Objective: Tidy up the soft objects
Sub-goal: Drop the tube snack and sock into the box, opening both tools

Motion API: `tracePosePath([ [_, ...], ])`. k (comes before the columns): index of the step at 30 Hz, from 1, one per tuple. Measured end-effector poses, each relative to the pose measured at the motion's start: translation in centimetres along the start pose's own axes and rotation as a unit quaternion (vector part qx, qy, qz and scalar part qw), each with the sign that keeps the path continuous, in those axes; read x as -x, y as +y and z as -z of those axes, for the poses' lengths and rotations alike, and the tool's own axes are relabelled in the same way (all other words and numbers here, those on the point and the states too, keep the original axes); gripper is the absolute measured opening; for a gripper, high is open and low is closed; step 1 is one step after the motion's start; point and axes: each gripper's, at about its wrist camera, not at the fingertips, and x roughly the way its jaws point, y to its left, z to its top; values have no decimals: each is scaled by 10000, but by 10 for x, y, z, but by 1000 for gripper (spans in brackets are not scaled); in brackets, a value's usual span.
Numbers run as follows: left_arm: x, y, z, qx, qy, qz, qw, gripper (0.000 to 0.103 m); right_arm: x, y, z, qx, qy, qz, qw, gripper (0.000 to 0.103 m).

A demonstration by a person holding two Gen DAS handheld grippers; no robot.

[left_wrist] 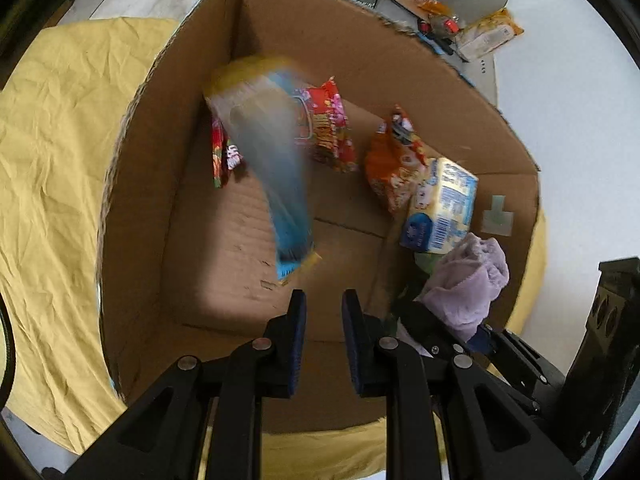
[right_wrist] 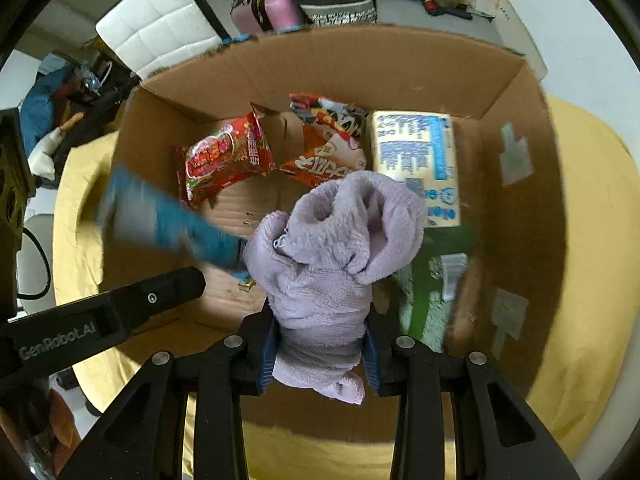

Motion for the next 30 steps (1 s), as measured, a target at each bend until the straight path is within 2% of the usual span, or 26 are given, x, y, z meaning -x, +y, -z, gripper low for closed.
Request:
tracePosePath([
  [5,0,7,-8,110,-71,-283,9995,20,-20,1,-9,-64,178,-73,9998,45],
  [6,3,7,-8,97,-146,-387,9991,21,-22,1,-10,-82,182,-71,9998,51],
  [7,6,7,-9,57,-217,-467,9987,22,-23,1,-10,-80,175,-54,9998,61],
  [9,11,5,-8,-50,-371,-718,9967,29,-22,2,-9,-51,142,-38,9999,75],
  [16,27,-3,2,-418,-801,-1140,9894,42,-11,7,-1,27,-18,257,9997,76],
  [21,35,-11,11,-677,-1173,-1491,9795,63,-3,1,3,-16,-83,393,9992,76],
  [22,35,-13,13,-737,-1292,-1599,9759,70,-1,-1,5,-36,-96,443,9990,77],
  [23,36,-14,14,-777,-1347,-1668,9736,78,1,-4,6,-64,-116,458,9989,78],
  [25,36,-16,17,-841,-1423,-1790,9699,86,4,-8,9,-98,-149,523,9985,89],
  [26,37,-16,19,-859,-1459,-1804,9689,90,6,-11,11,-124,-200,548,9982,89],
  [29,36,-18,24,-930,-1552,-1919,9646,95,11,-16,16,-158,-256,635,9975,89],
  [30,36,-18,25,-937,-1573,-1938,9638,95,11,-17,17,-173,-279,649,9974,92],
])
